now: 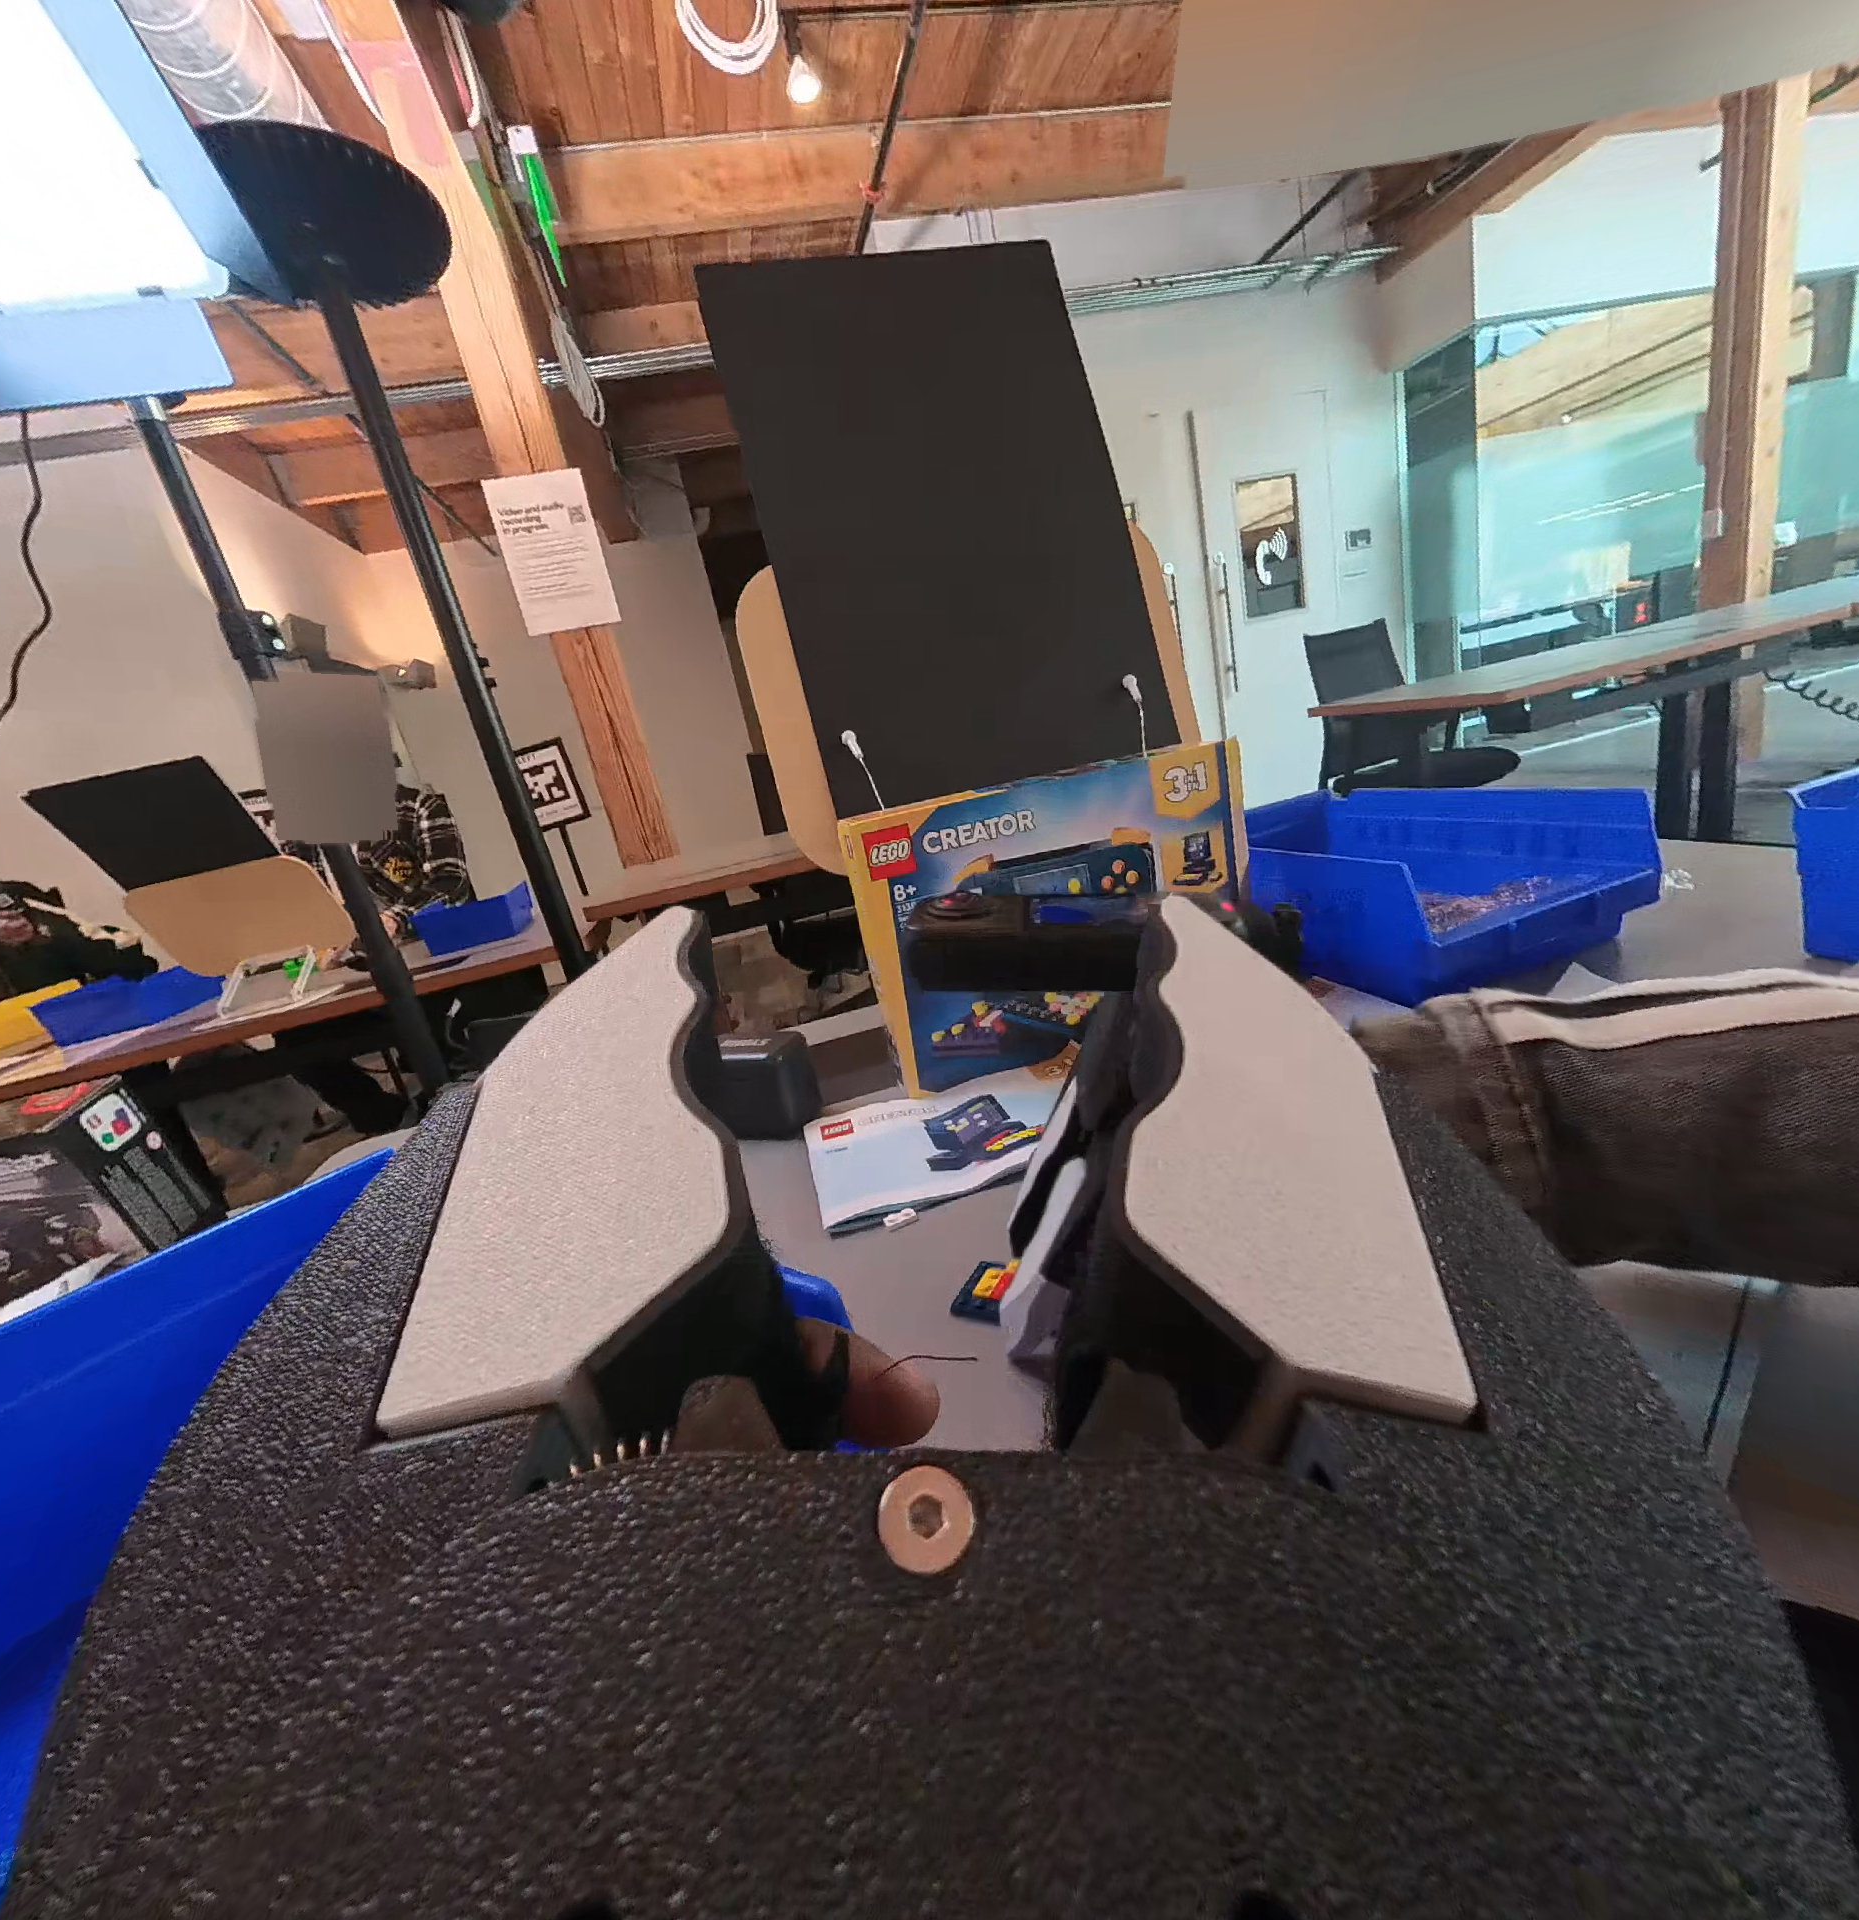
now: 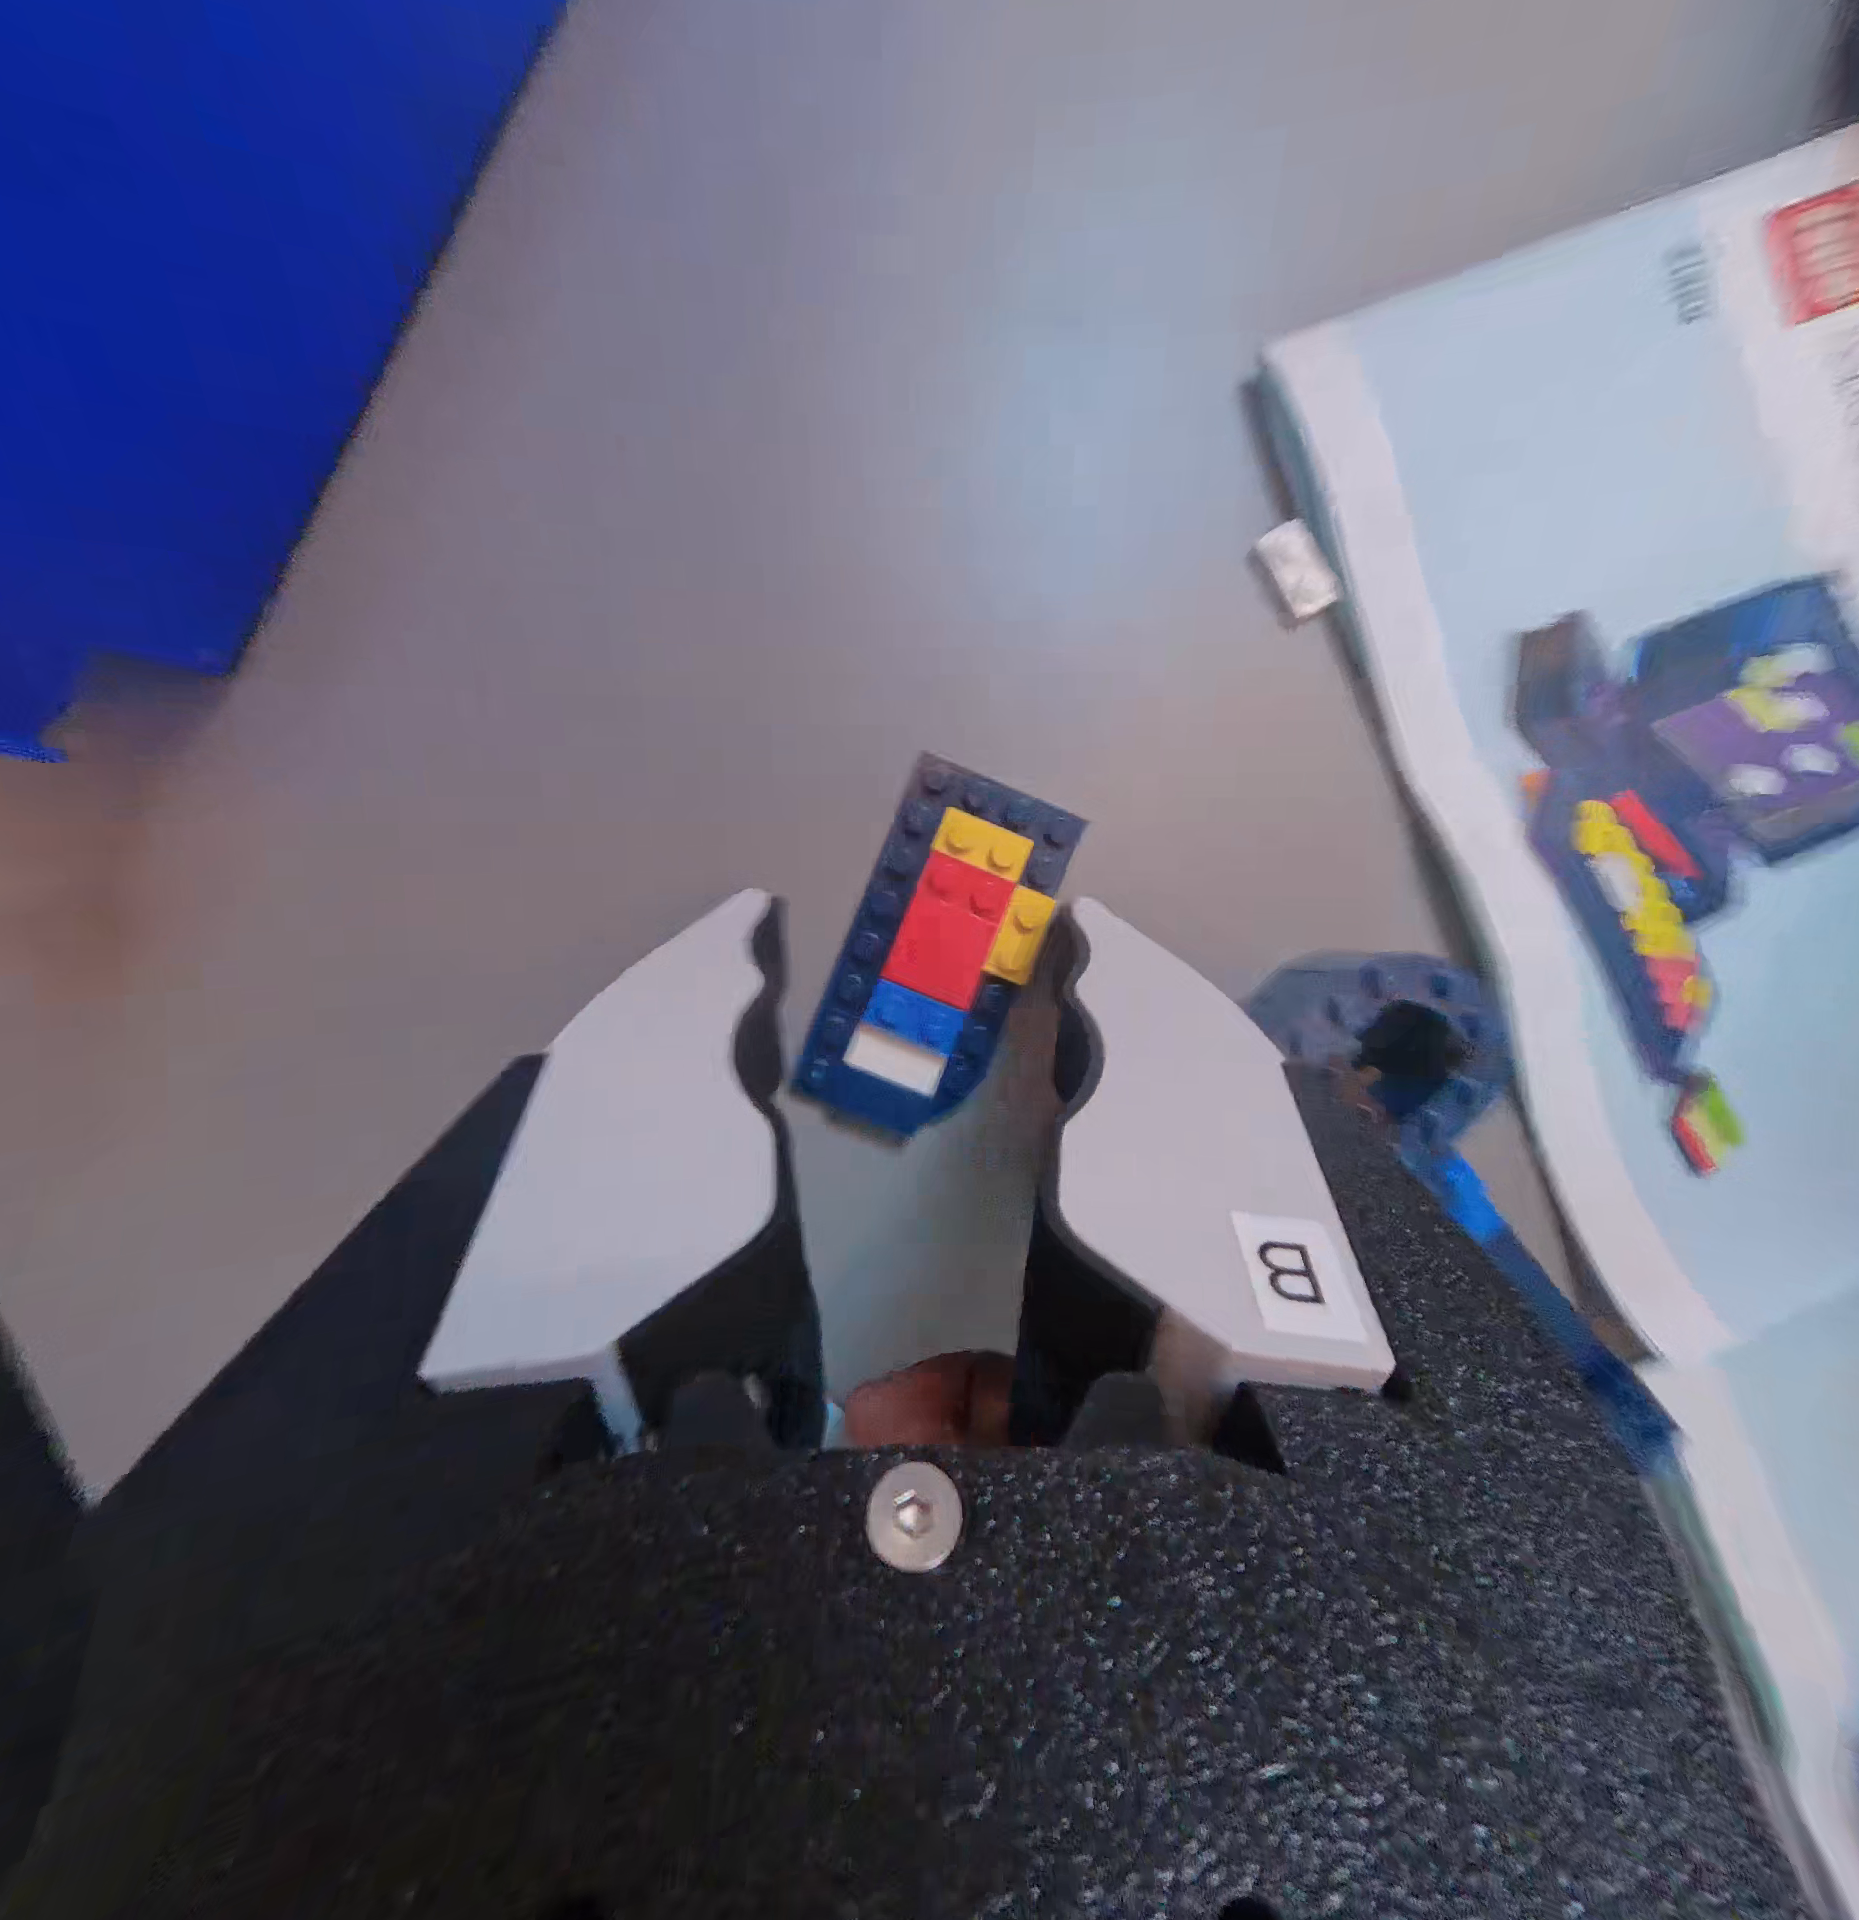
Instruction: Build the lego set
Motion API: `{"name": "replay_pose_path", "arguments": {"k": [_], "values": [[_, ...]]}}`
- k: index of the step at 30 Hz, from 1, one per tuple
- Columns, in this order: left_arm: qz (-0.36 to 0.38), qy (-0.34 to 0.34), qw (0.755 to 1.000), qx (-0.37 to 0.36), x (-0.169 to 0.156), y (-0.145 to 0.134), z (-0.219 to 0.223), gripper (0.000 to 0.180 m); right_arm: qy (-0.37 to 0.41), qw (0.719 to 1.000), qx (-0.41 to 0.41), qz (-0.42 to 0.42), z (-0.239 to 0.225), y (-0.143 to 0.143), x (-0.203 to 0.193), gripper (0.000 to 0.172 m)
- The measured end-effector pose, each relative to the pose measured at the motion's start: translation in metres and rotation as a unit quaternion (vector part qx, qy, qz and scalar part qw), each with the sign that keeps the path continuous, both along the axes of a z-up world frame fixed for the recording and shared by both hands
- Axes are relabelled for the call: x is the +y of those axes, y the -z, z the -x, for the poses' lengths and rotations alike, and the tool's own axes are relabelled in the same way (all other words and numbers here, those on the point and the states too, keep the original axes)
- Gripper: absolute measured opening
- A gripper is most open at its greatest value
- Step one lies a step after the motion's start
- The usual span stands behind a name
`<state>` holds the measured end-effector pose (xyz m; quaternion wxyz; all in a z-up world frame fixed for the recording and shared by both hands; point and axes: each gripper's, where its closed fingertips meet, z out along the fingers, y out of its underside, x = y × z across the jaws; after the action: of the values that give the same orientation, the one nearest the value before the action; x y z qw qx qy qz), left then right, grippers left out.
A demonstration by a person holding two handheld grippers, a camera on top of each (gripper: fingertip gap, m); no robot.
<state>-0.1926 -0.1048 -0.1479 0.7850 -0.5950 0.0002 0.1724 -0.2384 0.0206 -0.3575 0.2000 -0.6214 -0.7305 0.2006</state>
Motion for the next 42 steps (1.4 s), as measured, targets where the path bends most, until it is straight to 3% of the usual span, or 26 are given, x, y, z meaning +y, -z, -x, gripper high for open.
{"name": "replay_pose_path", "arguments": {"k": [1, 4, 7, 10, 13, 15, 17, 18, 19, 20, 22, 23, 25, 27, 34, 42], "values": [[0.000, 0.004, 1.000, 0.001, 0.001, 0.000, -0.002, 0.078, -0.003, 1.000, -0.002, 0.000, 0.002, -0.001, 0.002, 0.034], [0.004, 0.029, 1.000, 0.012, 0.006, 0.001, -0.013, 0.075, -0.063, 0.998, -0.015, 0.014, -0.014, -0.004, -0.012, 0.033], [0.041, 0.058, 0.997, 0.032, 0.017, 0.012, -0.030, 0.070, -0.126, 0.991, 0.035, 0.026, -0.052, -0.028, -0.024, 0.033], [0.098, 0.128, 0.987, 0.017, 0.037, 0.036, -0.061, 0.067, -0.075, 0.995, 0.041, 0.048, -0.112, -0.045, -0.007, 0.033], [0.152, 0.205, 0.967, 0.009, 0.060, 0.065, -0.105, 0.068, 0.038, 0.998, 0.017, 0.040, -0.170, -0.035, 0.029, 0.033], [0.196, 0.224, 0.954, 0.024, 0.076, 0.086, -0.128, 0.071, 0.089, 0.992, 0.025, 0.080, -0.192, -0.027, 0.029, 0.033], [0.241, 0.247, 0.938, 0.037, 0.090, 0.104, -0.147, 0.071, 0.080, 0.982, 0.048, 0.164, -0.203, -0.030, 0.001, 0.061], [0.263, 0.255, 0.929, 0.040, 0.096, 0.112, -0.153, 0.071, 0.077, 0.979, 0.066, 0.175, -0.208, -0.035, -0.003, 0.064], [0.291, 0.265, 0.918, 0.045, 0.101, 0.120, -0.158, 0.070, 0.071, 0.979, 0.086, 0.169, -0.212, -0.039, -0.001, 0.058], [0.336, 0.273, 0.900, 0.047, 0.104, 0.132, -0.161, 0.067, 0.059, 0.981, 0.103, 0.152, -0.218, -0.040, 0.004, 0.041], [0.445, 0.277, 0.850, 0.052, 0.105, 0.164, -0.159, 0.066, 0.049, 0.986, 0.105, 0.117, -0.228, -0.032, 0.020, 0.014], [0.484, 0.281, 0.826, 0.063, 0.104, 0.178, -0.158, 0.065, 0.038, 0.988, 0.096, 0.114, -0.233, -0.025, 0.022, 0.011], [0.523, 0.276, 0.802, 0.077, 0.106, 0.194, -0.156, 0.065, 0.023, 0.989, 0.060, 0.131, -0.240, -0.008, 0.016, 0.008], [0.540, 0.301, 0.782, 0.074, 0.105, 0.202, -0.166, 0.067, 0.009, 0.990, 0.055, 0.130, -0.239, -0.002, 0.006, 0.009], [0.549, 0.332, 0.763, 0.081, 0.102, 0.209, -0.156, 0.064, -0.077, 0.984, 0.048, 0.155, -0.229, -0.011, -0.039, 0.010], [0.504, 0.456, 0.717, 0.157, 0.085, 0.198, -0.152, 0.065, -0.232, 0.960, 0.124, 0.093, -0.212, -0.038, -0.026, 0.014]]}}
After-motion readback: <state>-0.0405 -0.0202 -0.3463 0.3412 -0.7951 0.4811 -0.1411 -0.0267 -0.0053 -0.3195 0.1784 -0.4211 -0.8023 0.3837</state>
